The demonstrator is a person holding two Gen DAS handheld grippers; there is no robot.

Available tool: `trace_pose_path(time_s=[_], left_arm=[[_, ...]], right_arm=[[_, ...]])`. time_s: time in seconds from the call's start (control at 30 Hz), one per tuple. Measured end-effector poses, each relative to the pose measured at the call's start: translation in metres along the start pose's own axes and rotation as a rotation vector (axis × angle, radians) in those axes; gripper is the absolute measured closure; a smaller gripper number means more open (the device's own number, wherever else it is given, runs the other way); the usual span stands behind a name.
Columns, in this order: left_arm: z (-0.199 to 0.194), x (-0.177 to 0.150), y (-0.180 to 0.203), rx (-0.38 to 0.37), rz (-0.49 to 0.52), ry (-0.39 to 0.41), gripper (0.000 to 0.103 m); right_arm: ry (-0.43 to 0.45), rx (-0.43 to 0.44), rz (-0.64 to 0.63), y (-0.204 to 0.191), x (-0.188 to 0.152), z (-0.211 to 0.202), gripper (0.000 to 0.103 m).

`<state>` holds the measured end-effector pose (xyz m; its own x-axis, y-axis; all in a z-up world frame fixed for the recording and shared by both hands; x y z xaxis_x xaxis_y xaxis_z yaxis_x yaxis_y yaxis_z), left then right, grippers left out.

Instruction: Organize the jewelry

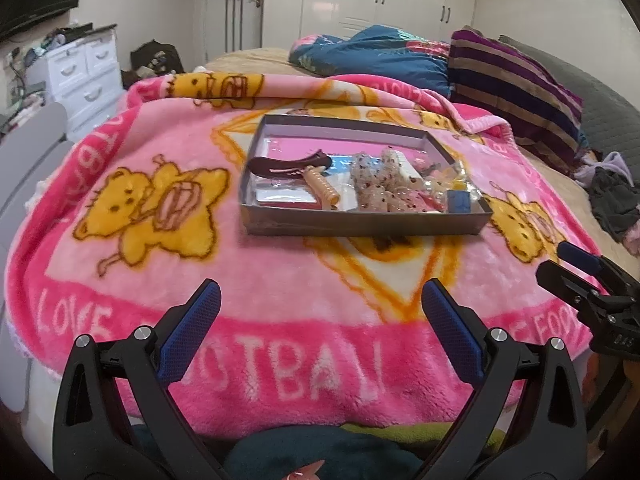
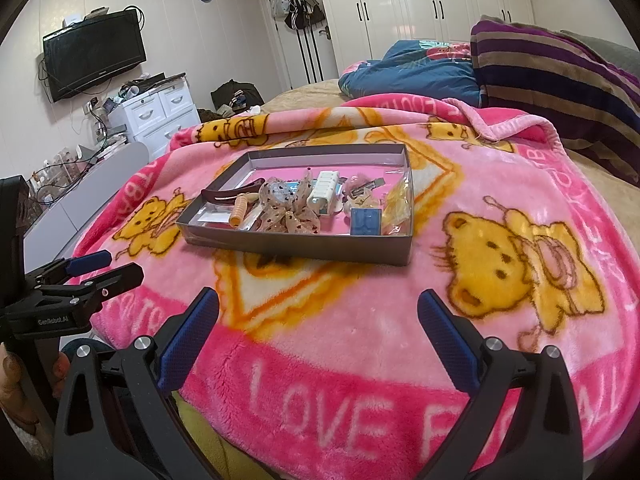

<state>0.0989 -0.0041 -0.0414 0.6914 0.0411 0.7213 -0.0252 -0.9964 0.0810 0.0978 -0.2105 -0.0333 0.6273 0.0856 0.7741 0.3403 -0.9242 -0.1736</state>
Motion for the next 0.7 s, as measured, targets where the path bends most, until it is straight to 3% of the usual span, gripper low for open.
trace_pose_path(time_s=[0.23,0.43,0.57,0.7], left_arm=[[-0.004,0.003,-0.003,0.027,-0.019,0.021,0.009],[0.004,0.004,-0.018,0.023,-0.076,-0.014,0.009],[0.026,0.011,-0.056,0.040,-0.169,-0.085,0.009],[0.049,0.033,-0.115,0.144,-0.229,-0.087,0.009]], right_arm=[[-0.002,-0.001,0.001,0.000,0.000,0.001,0.004],[0.000,-0.021,0.020,0.014,0.002,0.002,0.004],[-0.002,-0.103,0.055,0.056,0.007,0.008,0.004],[-0.048,-0.267,0.116,0.137,0.010,0.029,0.004]])
Point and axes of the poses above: each gripper's, at about its wrist camera, not at the fingertips, and z roughly the way its jaws point, y to its right, x to its top, the point moved 8 cm from there along z, roughly the way its jaws point, and after that the axes turned 1 degree about -z, right-handed, at the moved point
